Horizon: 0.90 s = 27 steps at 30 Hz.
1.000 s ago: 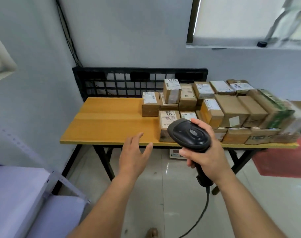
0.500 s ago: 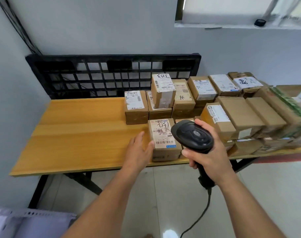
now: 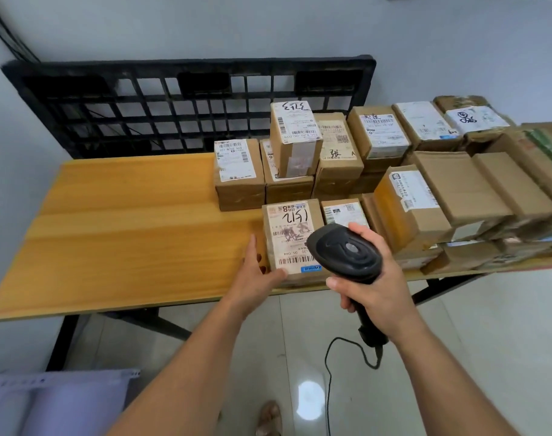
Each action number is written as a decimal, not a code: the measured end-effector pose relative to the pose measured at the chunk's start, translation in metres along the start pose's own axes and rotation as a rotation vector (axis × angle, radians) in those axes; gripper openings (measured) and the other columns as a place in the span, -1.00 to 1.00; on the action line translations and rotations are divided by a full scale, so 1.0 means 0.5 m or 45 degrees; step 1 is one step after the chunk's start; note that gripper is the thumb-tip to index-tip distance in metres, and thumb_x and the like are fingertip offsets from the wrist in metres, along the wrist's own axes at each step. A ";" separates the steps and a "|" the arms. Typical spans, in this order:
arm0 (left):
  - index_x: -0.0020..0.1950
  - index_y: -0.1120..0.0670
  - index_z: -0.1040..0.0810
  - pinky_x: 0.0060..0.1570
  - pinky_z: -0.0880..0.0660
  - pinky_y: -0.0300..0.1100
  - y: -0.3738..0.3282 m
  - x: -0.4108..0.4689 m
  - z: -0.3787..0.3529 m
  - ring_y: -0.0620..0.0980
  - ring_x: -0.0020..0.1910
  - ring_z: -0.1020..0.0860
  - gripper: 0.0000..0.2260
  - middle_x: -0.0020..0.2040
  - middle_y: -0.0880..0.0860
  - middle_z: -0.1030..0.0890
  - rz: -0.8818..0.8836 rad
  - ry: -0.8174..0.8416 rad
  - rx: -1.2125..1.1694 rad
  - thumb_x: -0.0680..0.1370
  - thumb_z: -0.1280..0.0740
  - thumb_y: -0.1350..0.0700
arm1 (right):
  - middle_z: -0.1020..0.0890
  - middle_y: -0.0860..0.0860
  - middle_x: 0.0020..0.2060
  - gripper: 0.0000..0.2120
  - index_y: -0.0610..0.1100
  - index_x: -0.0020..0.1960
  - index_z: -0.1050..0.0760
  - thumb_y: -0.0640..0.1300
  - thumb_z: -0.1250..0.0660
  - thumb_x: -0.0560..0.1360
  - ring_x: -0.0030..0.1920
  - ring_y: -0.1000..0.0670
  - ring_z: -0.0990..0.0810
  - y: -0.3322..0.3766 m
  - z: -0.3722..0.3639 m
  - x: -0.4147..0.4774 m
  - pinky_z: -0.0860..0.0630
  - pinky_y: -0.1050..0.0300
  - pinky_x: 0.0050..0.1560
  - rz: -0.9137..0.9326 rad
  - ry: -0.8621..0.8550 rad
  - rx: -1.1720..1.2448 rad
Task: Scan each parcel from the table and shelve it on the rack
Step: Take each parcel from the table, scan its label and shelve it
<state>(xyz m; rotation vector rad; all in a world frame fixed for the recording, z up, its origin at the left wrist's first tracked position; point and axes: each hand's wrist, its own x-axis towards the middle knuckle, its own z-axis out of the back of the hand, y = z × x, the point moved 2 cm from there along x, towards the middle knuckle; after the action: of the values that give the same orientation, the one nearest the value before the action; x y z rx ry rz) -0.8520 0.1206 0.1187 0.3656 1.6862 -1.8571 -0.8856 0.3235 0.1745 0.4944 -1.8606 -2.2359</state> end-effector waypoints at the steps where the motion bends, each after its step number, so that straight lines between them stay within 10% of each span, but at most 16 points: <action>1: 0.55 -0.23 0.21 0.39 -0.30 0.22 0.006 -0.004 0.000 0.12 0.48 -0.28 -0.03 0.55 0.03 -0.21 0.005 0.028 -0.016 0.48 -0.47 0.12 | -0.51 0.02 0.24 -0.22 0.35 0.26 -0.38 -0.38 -0.53 0.35 -0.35 -0.07 -0.62 -0.008 -0.001 -0.002 -0.61 0.04 -0.35 -0.014 0.009 0.000; 14: 0.51 -0.29 0.32 0.37 -0.34 0.11 0.050 -0.051 -0.035 0.06 0.41 -0.38 0.19 0.50 0.03 -0.31 -0.182 0.172 -0.121 0.34 -0.55 0.28 | -0.55 0.01 0.20 -0.22 0.27 0.34 -0.35 -0.37 -0.53 0.36 -0.40 -0.10 -0.60 -0.037 0.012 -0.026 -0.58 0.10 -0.40 -0.115 0.127 0.063; 27: 0.50 -0.32 0.12 0.25 -0.48 -0.03 -0.024 -0.198 0.023 -0.02 0.29 -0.49 0.11 0.37 0.05 -0.48 -0.511 -0.296 -0.173 0.22 -0.58 0.04 | -0.58 -0.05 0.17 -0.19 0.17 0.41 -0.34 -0.39 -0.53 0.35 -0.42 -0.17 -0.58 0.087 0.018 -0.099 -0.57 0.05 -0.42 0.147 0.385 0.157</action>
<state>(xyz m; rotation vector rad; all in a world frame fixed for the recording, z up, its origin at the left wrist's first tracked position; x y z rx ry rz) -0.7795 0.1338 0.1865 -0.2556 1.8026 -1.9531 -0.8458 0.3409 0.2248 0.6845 -1.8233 -1.8631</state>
